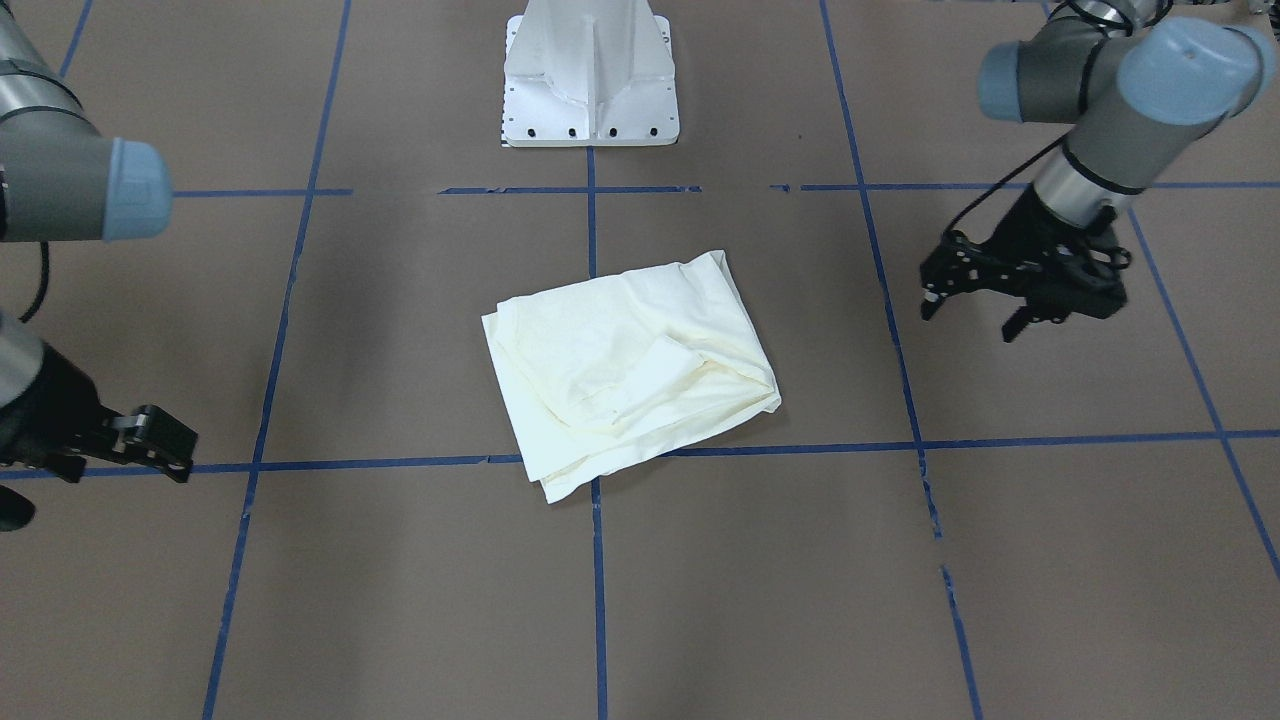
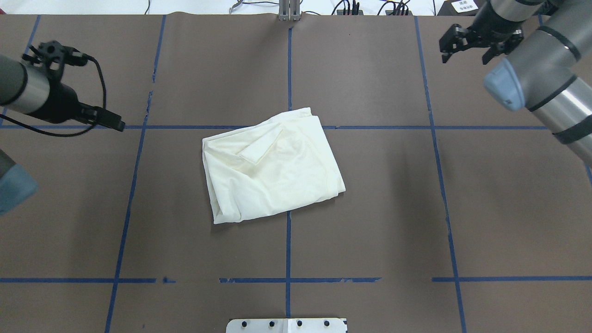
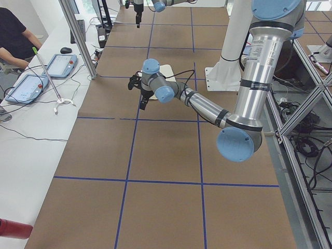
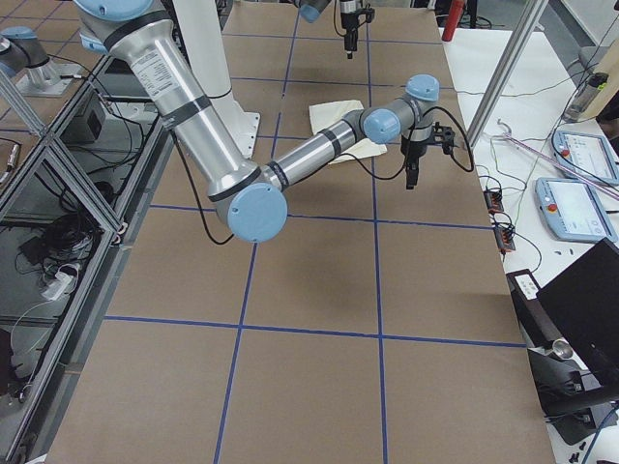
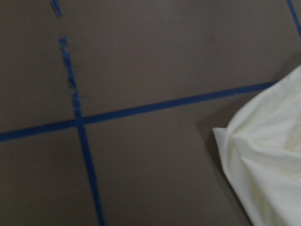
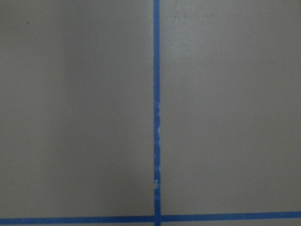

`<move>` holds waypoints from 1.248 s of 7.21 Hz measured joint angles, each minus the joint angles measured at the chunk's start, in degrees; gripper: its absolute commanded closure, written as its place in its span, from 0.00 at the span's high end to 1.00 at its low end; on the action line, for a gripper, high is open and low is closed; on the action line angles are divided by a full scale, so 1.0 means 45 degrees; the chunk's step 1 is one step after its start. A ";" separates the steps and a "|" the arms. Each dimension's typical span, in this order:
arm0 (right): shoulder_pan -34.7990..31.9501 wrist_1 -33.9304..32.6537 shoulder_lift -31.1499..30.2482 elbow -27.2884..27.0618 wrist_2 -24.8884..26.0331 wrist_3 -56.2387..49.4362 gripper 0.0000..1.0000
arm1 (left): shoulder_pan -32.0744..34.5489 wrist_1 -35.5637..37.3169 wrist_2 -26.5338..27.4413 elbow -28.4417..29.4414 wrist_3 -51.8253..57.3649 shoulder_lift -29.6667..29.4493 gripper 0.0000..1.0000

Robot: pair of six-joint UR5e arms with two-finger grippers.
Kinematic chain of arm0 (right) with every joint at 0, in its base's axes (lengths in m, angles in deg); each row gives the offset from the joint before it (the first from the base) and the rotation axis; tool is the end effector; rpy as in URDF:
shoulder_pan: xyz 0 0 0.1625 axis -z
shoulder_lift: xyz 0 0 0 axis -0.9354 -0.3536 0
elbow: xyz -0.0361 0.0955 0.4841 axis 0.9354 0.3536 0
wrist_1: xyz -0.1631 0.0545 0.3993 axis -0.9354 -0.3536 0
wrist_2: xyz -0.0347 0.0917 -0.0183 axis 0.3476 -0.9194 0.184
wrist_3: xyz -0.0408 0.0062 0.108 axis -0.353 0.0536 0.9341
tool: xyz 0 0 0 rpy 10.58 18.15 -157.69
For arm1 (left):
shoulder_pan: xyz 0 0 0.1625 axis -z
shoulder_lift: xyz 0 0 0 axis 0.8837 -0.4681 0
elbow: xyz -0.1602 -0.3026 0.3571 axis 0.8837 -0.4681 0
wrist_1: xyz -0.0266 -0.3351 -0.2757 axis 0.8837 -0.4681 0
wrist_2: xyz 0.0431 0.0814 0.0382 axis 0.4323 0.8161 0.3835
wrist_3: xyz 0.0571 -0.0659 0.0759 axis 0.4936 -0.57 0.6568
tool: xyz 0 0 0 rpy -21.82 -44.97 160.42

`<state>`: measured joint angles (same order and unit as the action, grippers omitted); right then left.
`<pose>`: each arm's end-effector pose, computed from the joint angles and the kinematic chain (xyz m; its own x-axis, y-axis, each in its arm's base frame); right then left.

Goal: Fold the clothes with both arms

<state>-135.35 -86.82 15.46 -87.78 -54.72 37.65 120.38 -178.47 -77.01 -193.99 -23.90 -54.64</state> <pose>-0.2343 -0.6863 0.4421 0.7174 0.0123 0.6965 -0.0726 0.9957 0.0573 0.2554 -0.5496 0.4611 0.6418 0.2929 -0.7087 -0.0182 0.9298 0.3677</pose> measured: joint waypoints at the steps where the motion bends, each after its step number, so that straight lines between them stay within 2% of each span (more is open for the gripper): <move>1: -0.0766 -0.0095 -0.1189 -0.0475 -0.0589 -0.1550 1.00 | 0.1167 0.0929 0.0002 0.0042 0.2020 0.0136 1.00; 3: -0.2464 -0.0171 -0.3488 -0.1014 -0.1494 -0.4932 1.00 | 0.3401 0.1770 -0.0175 0.0492 0.5923 0.0770 1.00; 4: -0.3310 -0.0182 -0.4466 -0.1083 -0.1968 -0.6482 1.00 | 0.4515 0.1850 -0.0509 0.1125 0.8011 0.1077 1.00; 6: -0.4580 -0.0149 -0.6042 -0.1221 -0.2368 -0.8412 1.00 | 0.6298 0.1821 -0.1147 0.2196 1.1816 0.1751 1.00; 7: -0.4901 -0.0083 -0.6699 -0.1389 -0.2426 -0.8698 1.00 | 0.6651 0.1540 -0.1294 0.2288 1.2543 0.2279 1.00; 9: -0.5099 0.0008 -0.7120 -0.1613 -0.2333 -0.8743 1.00 | 0.6791 0.0860 -0.0939 0.2520 1.2523 0.2857 1.00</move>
<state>-158.30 -86.78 -16.58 -95.04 -65.22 -1.70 150.94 -174.60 -81.23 -182.65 32.45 -41.78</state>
